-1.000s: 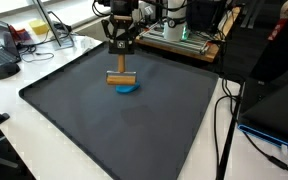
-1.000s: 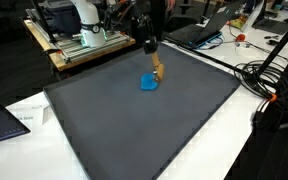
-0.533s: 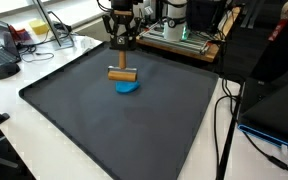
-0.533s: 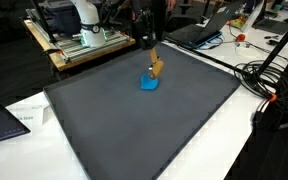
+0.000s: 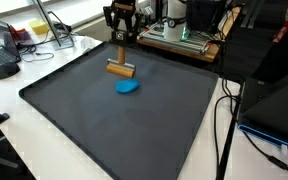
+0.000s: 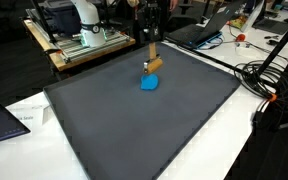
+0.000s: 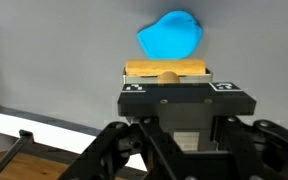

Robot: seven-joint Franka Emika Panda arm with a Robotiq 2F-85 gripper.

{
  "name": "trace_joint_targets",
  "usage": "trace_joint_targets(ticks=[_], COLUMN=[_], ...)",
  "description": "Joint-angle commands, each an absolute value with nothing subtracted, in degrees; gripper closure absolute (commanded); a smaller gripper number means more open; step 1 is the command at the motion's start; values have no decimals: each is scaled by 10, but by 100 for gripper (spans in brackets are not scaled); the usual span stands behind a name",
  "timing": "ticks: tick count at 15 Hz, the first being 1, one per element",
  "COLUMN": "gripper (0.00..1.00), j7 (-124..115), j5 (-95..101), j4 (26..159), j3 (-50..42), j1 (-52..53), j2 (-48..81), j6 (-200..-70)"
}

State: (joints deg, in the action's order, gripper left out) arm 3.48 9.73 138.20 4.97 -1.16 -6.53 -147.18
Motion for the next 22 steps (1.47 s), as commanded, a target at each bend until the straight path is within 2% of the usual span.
trace_joint_targets(ticks=[1, 8, 14, 18, 22], gripper=[78, 78, 78, 78, 78], j7=[-80, -252, -293, -271, -255], j5=[166, 267, 272, 245, 187], j4=[1315, 1186, 1068, 1026, 1061], j3=[67, 81, 69, 58, 49], j1=[0, 57, 106, 114, 95], j2=[-32, 60, 146, 175, 148], j6=[-1400, -1256, -1159, -1144, -1190])
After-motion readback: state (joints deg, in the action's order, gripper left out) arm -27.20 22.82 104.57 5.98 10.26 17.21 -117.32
